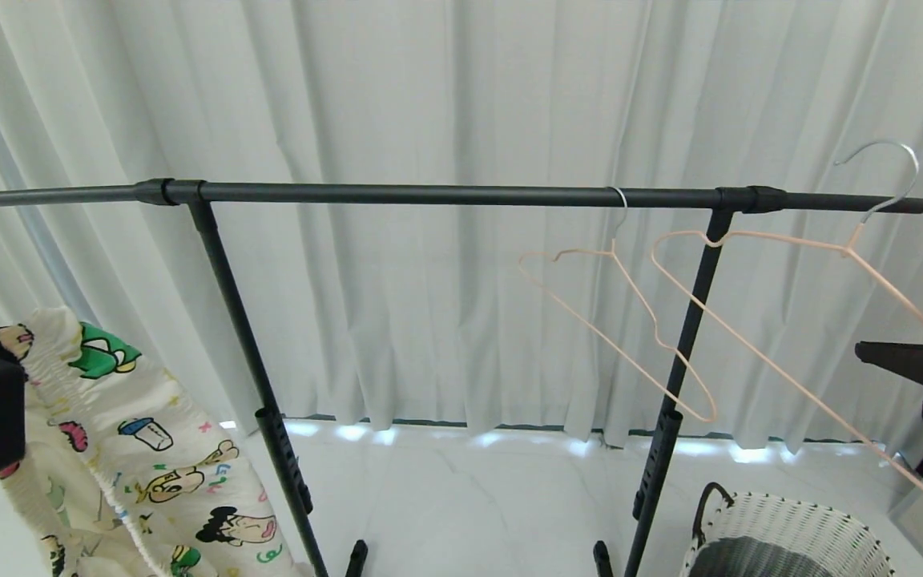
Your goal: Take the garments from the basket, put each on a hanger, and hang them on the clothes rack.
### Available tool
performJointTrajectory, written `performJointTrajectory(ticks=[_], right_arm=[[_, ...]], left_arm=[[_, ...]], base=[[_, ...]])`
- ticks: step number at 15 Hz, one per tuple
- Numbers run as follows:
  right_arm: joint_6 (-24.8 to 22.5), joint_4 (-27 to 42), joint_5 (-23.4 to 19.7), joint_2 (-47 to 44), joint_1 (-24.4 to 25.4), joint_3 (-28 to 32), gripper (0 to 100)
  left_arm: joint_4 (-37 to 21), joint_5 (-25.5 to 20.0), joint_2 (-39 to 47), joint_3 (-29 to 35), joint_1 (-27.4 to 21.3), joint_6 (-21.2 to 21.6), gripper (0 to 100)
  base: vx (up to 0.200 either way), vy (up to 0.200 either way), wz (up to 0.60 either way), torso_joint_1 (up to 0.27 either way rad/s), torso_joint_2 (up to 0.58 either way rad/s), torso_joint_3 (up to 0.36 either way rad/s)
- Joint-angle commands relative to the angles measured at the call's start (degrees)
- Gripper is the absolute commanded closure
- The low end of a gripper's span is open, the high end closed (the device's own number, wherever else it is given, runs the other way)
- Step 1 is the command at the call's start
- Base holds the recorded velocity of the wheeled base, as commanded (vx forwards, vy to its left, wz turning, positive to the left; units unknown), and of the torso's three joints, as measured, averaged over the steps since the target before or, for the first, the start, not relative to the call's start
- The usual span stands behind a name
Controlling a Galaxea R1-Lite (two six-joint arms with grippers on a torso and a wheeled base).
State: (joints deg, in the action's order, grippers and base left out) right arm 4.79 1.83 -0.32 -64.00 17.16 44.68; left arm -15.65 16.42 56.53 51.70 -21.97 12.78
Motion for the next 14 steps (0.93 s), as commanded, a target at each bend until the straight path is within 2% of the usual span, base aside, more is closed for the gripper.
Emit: performJointTrajectory(ticks=[1,3,5,8,10,12,14], right_arm=[[0.0,0.0,0.0,1.9,0.7,0.0,100],[0.0,-0.1,0.0,2.5,1.4,0.1,100],[0.0,-0.5,-0.2,3.0,4.9,0.6,100],[0.0,-0.5,-0.4,3.6,16.8,0.8,100],[0.4,-0.3,-0.4,3.6,22.6,0.7,100],[2.0,0.0,-0.4,3.5,28.9,0.4,100],[3.5,0.2,-0.3,3.2,36.0,-0.2,100]], left_arm=[[0.0,0.0,0.2,0.0,0.0,0.0,100],[0.0,0.0,0.2,0.0,0.0,0.1,100],[0.0,-0.2,0.1,-0.4,-0.3,0.0,100],[0.1,-0.2,0.5,-1.3,-1.9,0.0,100],[0.1,-0.2,1.6,-1.6,-5.6,-0.1,100],[0.4,0.0,5.0,-1.3,-6.9,-0.6,100],[6.0,2.4,10.4,-0.8,-6.7,-2.5,100]], base=[[-0.200,0.000,0.00,0.002,0.01,0.002],[-0.200,0.000,0.00,0.000,0.00,0.005],[-0.100,0.000,0.00,0.001,0.00,0.001],[0.000,0.000,0.00,0.000,0.00,0.000],[0.000,0.000,0.00,0.000,0.00,0.000],[0.000,0.000,0.00,0.000,0.00,0.000],[0.000,0.000,0.00,0.000,0.00,0.000]])
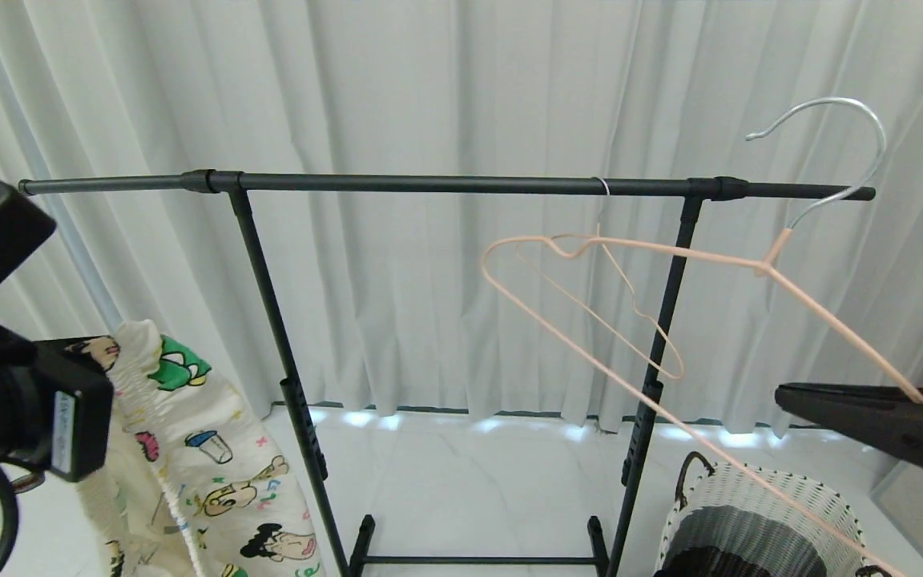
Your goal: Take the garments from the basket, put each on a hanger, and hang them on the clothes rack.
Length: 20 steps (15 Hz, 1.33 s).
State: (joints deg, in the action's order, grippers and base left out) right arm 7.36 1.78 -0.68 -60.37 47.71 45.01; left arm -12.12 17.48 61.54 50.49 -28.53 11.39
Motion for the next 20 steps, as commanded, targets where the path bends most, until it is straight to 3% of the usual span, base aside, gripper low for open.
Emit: performJointTrajectory(ticks=[1,3,5,7,14,17,20], right_arm=[[1.2,1.2,0.1,-1.0,8.4,-1.0,100],[1.7,1.6,0.2,-2.7,14.1,-1.0,100],[2.0,0.7,0.2,-4.7,16.8,-0.7,100],[2.1,-1.4,0.2,-6.7,18.4,-0.6,100],[3.7,-7.8,0.6,-14.1,18.6,1.0,100],[4.0,-11.7,5.0,-17.4,18.5,1.3,100],[4.5,-13.3,6.0,-18.8,18.5,2.1,100]], left_arm=[[5.6,3.6,8.5,1.0,-0.4,-4.0,100],[7.0,6.1,13.1,4.4,-1.4,-9.0,100],[7.0,6.9,16.5,7.6,-1.3,-12.6,100],[7.0,10.7,19.5,10.7,-1.3,-16.9,100],[7.1,12.2,19.9,11.0,-2.0,-17.5,100],[7.1,12.5,19.8,11.0,-2.1,-17.5,100],[7.2,14.2,20.3,10.8,-2.4,-18.0,100]], base=[[0.000,0.000,0.00,0.000,0.00,0.000],[0.000,0.000,0.00,0.000,0.00,0.000],[0.000,0.000,0.00,0.000,0.00,0.000],[0.000,0.000,0.00,0.000,0.00,0.000],[0.000,0.000,0.00,0.000,0.00,0.000],[0.000,0.000,0.00,0.000,0.00,0.000],[0.000,0.000,0.00,0.000,0.00,0.000]])
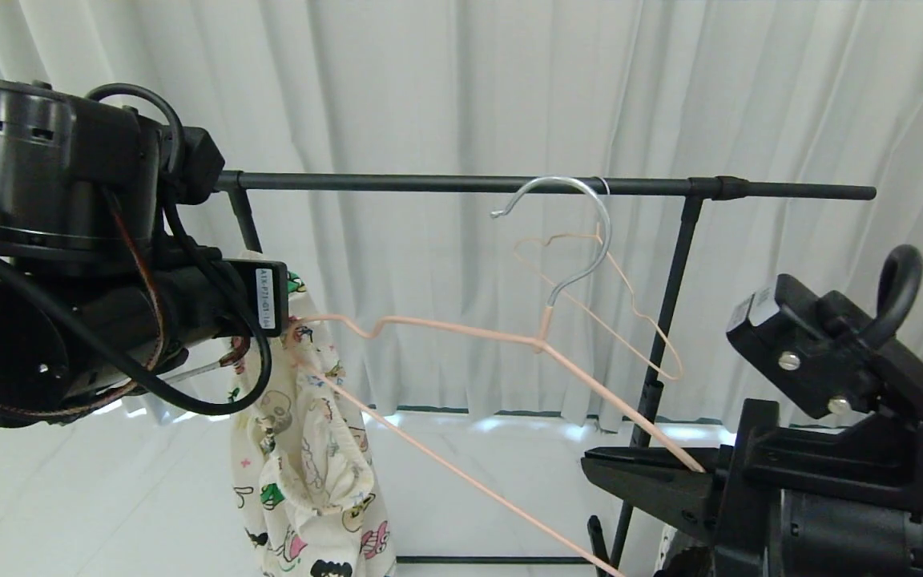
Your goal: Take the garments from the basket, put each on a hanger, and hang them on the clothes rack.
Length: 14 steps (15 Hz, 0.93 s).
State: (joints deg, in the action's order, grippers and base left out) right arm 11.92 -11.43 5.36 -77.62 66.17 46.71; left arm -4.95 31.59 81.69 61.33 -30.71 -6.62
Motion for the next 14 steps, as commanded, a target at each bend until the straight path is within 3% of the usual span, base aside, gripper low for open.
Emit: performJointTrajectory(ticks=[1,5,8,14], right_arm=[[0.5,-0.2,0.2,-2.1,0.0,0.7,100],[2.0,-0.3,0.9,-4.7,0.1,3.8,100],[3.3,-3.7,3.9,-7.4,0.0,4.4,100],[3.5,-4.7,3.5,-9.3,2.2,5.3,100]], left_arm=[[0.0,0.6,0.5,0.0,-0.7,-0.9,100],[0.0,3.7,1.6,0.1,-3.9,-3.2,100],[1.2,4.4,1.7,0.3,-4.2,-3.2,100],[1.6,4.0,1.5,0.1,-9.6,-2.8,100]], base=[[0.000,0.000,0.00,0.000,0.00,0.000],[0.000,0.000,0.00,0.000,0.00,0.000],[0.000,0.000,0.00,0.000,0.00,0.000],[0.000,0.000,0.00,0.000,0.00,0.000]])
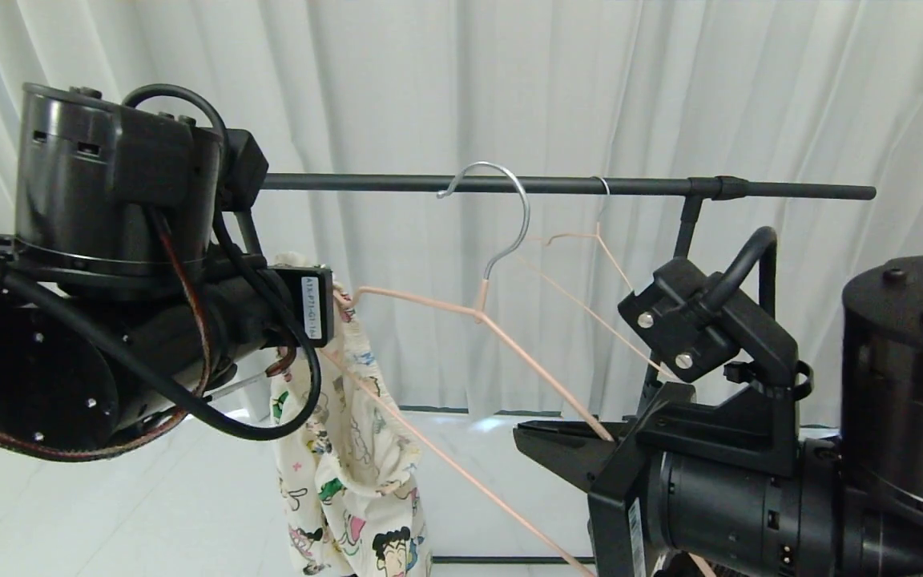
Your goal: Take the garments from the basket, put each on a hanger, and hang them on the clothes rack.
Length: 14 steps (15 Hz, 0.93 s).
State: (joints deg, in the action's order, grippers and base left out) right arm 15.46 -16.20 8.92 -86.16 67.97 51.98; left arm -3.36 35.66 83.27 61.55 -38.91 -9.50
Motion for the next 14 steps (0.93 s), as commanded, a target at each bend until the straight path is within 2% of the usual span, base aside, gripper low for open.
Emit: performJointTrajectory(ticks=[1,6,11,13,14], right_arm=[[-0.1,-0.1,0.0,-1.3,0.4,0.3,100],[-0.1,-0.1,0.0,-3.8,0.9,2.0,100],[0.0,-2.3,0.4,-6.6,1.8,2.0,100],[0.0,-2.3,0.4,-6.9,1.8,1.8,100],[0.0,-2.3,0.4,-7.2,1.8,1.8,100]], left_arm=[[0.0,-0.2,-0.1,0.0,-3.2,0.2,100],[0.0,-4.0,-0.3,0.1,-11.1,0.2,100],[0.1,-6.8,-2.7,-0.2,-14.3,0.5,100],[0.1,-8.6,-3.9,-0.3,-14.5,2.1,100],[0.0,-10.3,-5.0,-0.6,-14.5,4.3,100]], base=[[0.000,0.000,0.00,0.000,0.00,0.000],[0.000,0.000,0.00,0.000,0.00,0.000],[0.000,0.000,0.00,0.000,0.00,0.000],[0.000,0.000,0.00,0.000,0.00,0.000],[0.000,0.000,0.00,0.000,0.00,0.000]])
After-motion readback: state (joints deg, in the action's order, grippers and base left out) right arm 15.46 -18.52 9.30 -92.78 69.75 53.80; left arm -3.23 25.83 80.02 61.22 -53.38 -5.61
